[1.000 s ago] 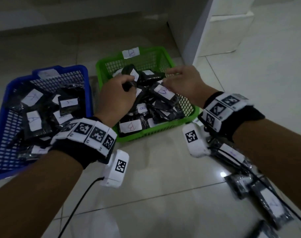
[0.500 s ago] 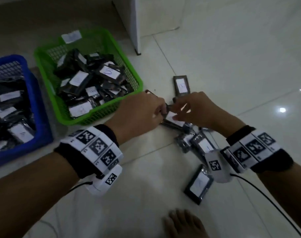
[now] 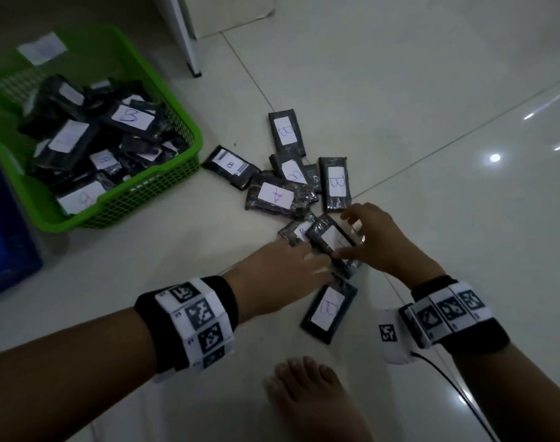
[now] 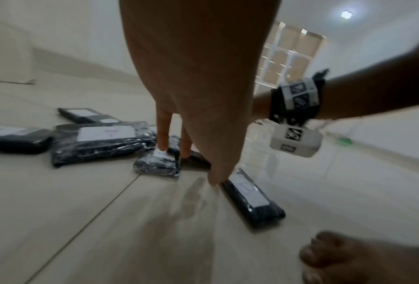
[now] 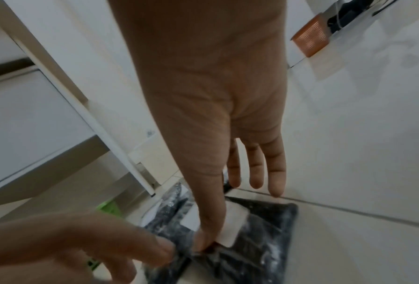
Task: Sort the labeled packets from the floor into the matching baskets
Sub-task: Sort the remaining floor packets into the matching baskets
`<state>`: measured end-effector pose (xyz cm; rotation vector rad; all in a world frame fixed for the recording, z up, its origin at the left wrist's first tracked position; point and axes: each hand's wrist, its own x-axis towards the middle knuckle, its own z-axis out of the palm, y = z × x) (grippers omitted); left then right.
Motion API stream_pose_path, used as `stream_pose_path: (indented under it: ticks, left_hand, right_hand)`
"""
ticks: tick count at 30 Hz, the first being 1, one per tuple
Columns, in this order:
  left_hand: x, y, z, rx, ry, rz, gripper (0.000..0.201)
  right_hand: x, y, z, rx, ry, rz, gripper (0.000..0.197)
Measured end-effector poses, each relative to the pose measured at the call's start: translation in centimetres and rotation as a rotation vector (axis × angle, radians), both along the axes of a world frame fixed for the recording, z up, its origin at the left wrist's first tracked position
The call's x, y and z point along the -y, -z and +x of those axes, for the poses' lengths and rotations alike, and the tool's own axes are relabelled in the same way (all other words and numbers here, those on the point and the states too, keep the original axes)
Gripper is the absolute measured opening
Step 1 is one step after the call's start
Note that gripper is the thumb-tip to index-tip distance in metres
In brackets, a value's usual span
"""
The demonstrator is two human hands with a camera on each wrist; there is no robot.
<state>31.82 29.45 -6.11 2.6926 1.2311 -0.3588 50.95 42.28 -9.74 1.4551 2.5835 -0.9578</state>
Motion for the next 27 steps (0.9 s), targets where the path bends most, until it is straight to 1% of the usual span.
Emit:
stream_pose_path:
  ticks: [1, 2, 4, 6, 8, 10, 13, 16, 17, 19, 20, 22, 24, 27]
  left_hand:
    - [0.0, 0.5, 0.6, 0.044, 0.065, -0.008, 0.061]
    - [0.0, 1.3, 1.2, 0.061, 0.125, -0.042, 0.066]
    - [0.2, 2.9, 2.5, -0.003, 0.220, -0.106, 0.071]
    - [0.8, 4.0, 3.1, -0.054, 0.226, -0.121, 0.066]
    - [1.1, 4.4, 2.9, -0.038, 0.212, -0.073, 0.060]
    - [1.0, 4.2, 2.0, -0.031, 0.167, -0.020, 0.056]
    - [0.9, 4.1, 0.0, 0.010, 0.004, 0.025, 0.050]
    - [1.1, 3.5, -2.0, 0.053, -0.256, -0.088, 0.049]
    - [1.1, 3.4, -2.4, 0.111, -0.341, -0.152, 0.044]
    - [1.5, 2.8, -4.1, 0.302, -0.542, -0.312, 0.031]
    - [1.8, 2.4, -5.2, 0.415, -0.644, -0.411, 0.029]
    - [2.0, 1.5, -7.1, 0.614, -0.767, -0.554, 0.025]
    - [1.9, 0.1, -9.6, 0.732, -0.871, -0.550, 0.019]
    - [2.2, -2.4, -14.1, 0.946, -1.074, -0.362, 0.020]
  right_hand:
    - [-0.1, 0.4, 0.2, 0.018, 0.020, -0.027, 0.070]
    - [-0.2, 0.7, 0.3, 0.034, 0.029, -0.050, 0.069]
    - [-0.3, 0.8, 0.3, 0.049, 0.040, -0.085, 0.059]
    - [-0.2, 0.6, 0.2, 0.013, 0.095, -0.146, 0.052]
    - [-0.1, 0.3, 0.2, -0.043, 0.154, -0.208, 0.050]
    - [-0.1, -0.1, 0.0, -0.079, 0.174, -0.271, 0.046]
    - [-0.4, -0.7, -0.3, -0.110, 0.169, -0.364, 0.036]
    - [-0.4, -1.7, -1.1, -0.212, 0.201, -0.480, 0.030]
    - [-0.3, -2.2, -1.1, -0.266, 0.225, -0.522, 0.030]
    - [0.2, -3.0, -2.3, -0.390, 0.258, -0.590, 0.031]
    - [0.4, -3.5, -3.4, -0.452, 0.270, -0.615, 0.032]
    - [0.9, -4.4, -5.3, -0.555, 0.303, -0.632, 0.032]
    - [1.0, -5.3, -8.2, -0.662, 0.326, -0.642, 0.029]
    - [0.4, -6.6, -12.7, -0.783, 0.353, -0.707, 0.027]
